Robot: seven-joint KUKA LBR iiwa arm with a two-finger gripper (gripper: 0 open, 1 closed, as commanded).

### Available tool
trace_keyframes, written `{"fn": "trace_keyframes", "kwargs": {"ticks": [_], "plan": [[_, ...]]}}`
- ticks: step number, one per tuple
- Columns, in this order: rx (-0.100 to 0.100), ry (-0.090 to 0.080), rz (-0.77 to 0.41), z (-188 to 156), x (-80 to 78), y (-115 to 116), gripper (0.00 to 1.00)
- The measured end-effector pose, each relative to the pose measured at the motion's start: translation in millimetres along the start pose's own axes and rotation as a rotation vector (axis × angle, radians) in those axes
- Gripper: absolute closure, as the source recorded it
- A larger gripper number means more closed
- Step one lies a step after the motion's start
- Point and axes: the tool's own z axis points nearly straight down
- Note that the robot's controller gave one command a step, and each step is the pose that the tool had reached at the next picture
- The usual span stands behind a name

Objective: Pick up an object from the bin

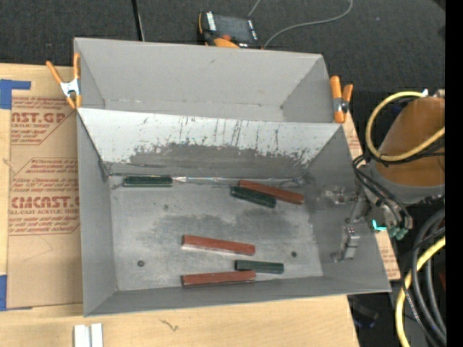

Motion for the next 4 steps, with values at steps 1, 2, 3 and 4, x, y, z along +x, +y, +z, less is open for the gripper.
{"fn": "trace_keyframes", "kwargs": {"ticks": [1,2,3,4], "plan": [[-0.004,-0.001,0.052,90.4,-49.1,48.4,0.0],[-0.001,-0.013,-0.035,53.7,-99.9,101.3,0.0],[-0.002,-0.009,0.343,97.0,-84.3,96.2,0.0],[0.0,-0.015,0.343,92.9,-86.8,95.0,1.0]]}}
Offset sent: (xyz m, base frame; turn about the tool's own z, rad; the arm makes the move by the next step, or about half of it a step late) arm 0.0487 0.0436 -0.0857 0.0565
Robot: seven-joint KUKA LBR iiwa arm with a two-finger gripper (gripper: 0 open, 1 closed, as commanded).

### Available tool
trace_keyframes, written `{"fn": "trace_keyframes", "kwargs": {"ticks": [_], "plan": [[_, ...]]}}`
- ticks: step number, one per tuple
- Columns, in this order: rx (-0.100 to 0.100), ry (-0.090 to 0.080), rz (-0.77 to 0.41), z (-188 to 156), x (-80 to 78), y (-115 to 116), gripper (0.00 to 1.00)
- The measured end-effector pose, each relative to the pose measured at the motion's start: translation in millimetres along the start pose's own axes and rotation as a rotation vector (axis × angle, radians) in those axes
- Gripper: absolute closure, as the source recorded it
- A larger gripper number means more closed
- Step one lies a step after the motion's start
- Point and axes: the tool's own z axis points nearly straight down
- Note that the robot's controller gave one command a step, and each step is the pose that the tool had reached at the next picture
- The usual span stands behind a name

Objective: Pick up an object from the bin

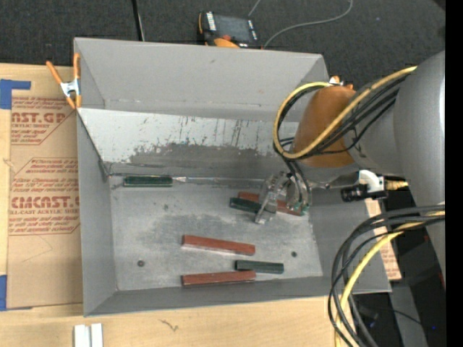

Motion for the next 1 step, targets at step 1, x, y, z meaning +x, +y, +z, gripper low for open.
{"fn": "trace_keyframes", "kwargs": {"ticks": [1], "plan": [[-0.002,-0.008,-0.554,-4.6,26.6,-14.5,1.0]]}}
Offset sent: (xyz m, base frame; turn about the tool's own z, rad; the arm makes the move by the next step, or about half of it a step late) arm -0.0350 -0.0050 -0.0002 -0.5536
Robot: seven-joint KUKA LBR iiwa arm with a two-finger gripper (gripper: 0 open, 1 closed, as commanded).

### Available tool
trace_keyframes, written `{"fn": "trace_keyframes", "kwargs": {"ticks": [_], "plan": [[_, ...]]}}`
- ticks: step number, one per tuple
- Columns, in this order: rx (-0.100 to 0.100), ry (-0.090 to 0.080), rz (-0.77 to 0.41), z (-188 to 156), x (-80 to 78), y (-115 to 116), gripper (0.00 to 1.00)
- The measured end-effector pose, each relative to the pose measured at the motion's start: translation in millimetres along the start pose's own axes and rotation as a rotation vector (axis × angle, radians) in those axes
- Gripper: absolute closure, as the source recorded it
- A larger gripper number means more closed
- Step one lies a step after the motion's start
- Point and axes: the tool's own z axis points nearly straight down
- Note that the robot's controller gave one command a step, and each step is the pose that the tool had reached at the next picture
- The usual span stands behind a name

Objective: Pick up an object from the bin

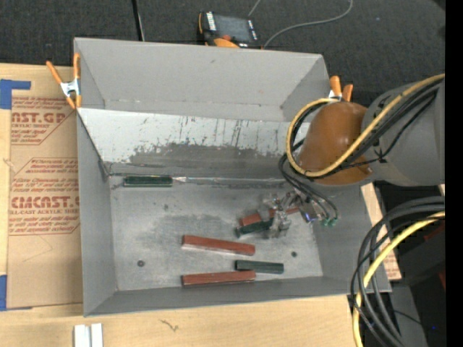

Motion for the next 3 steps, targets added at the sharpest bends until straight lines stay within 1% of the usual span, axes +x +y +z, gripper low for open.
{"fn": "trace_keyframes", "kwargs": {"ticks": [1,2,3], "plan": [[0.0,0.006,0.034,-201.4,-18.2,-18.8,1.0],[-0.003,0.014,0.034,-196.4,-16.6,-18.1,0.0],[-0.008,0.022,-0.071,-59.8,-39.6,-2.7,0.0]]}}
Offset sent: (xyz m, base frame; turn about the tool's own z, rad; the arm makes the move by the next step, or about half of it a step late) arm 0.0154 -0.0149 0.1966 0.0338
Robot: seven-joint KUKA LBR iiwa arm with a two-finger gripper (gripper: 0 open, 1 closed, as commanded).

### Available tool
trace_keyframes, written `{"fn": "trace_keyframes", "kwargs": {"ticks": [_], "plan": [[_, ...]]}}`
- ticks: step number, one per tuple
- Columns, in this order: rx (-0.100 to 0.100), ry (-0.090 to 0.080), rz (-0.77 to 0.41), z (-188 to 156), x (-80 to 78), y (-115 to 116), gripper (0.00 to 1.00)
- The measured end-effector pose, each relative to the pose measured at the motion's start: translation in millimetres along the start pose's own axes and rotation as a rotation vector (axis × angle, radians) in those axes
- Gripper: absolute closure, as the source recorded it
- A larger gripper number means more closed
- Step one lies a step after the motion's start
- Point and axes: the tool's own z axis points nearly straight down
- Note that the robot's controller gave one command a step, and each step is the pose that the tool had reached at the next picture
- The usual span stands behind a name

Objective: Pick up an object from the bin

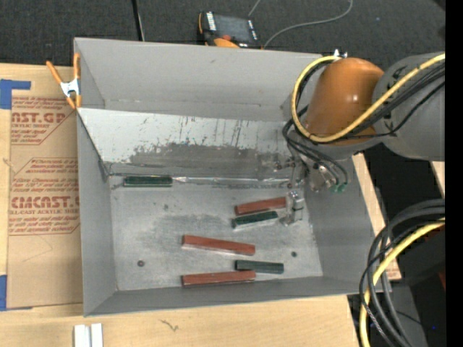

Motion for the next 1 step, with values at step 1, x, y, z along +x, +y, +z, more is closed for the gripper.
{"fn": "trace_keyframes", "kwargs": {"ticks": [1], "plan": [[-0.001,0.001,-0.023,74.2,15.9,1.5,0.0]]}}
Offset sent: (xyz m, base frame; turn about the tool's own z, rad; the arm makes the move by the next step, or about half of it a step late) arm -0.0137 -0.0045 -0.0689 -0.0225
